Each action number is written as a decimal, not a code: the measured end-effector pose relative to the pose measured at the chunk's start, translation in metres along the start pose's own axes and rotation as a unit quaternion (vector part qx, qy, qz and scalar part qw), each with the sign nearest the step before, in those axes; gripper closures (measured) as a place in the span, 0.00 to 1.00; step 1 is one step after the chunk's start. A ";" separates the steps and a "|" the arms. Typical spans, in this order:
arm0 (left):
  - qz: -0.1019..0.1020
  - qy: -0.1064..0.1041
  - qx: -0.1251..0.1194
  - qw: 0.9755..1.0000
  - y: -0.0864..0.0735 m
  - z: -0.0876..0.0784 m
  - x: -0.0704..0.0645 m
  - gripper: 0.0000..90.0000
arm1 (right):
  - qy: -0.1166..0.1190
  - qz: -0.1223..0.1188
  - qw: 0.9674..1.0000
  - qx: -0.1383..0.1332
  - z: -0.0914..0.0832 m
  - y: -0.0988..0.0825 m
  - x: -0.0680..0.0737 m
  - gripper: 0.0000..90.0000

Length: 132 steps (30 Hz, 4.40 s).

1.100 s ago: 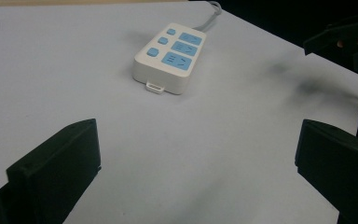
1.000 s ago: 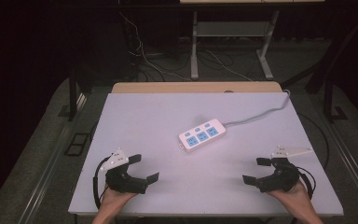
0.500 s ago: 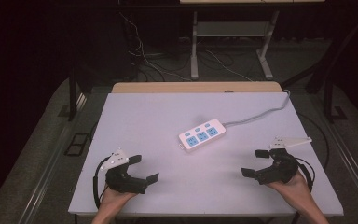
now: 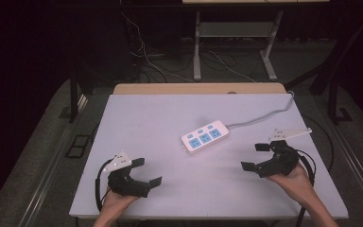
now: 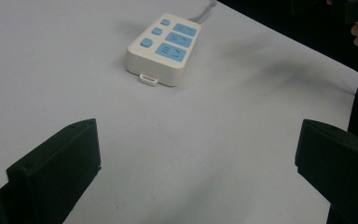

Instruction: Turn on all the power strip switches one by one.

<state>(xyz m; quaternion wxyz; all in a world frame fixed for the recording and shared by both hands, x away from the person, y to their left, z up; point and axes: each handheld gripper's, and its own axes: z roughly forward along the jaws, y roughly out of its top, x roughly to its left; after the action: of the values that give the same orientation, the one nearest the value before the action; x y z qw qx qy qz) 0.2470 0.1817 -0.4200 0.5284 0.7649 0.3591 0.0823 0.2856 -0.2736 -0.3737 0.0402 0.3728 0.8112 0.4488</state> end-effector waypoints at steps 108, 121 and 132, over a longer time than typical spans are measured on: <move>-0.002 -0.010 -0.006 1.000 0.003 0.000 0.007 0.00 | 0.022 -0.050 0.992 0.117 0.165 0.137 0.010 0.28; 0.000 -0.010 -0.007 1.000 0.003 -0.001 0.008 0.00 | 0.032 -0.033 0.992 0.114 0.174 0.133 0.001 0.67; -0.001 -0.009 -0.010 1.000 0.003 -0.001 0.008 0.00 | 0.039 -0.032 0.991 0.122 0.183 0.128 -0.003 1.00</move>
<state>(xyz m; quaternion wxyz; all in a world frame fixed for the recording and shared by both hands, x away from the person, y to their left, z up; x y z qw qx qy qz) 0.2536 0.1868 -0.4192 0.5394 0.7598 0.3541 0.0792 0.4339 -0.1074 -0.3858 -0.0222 0.3308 0.8723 0.3594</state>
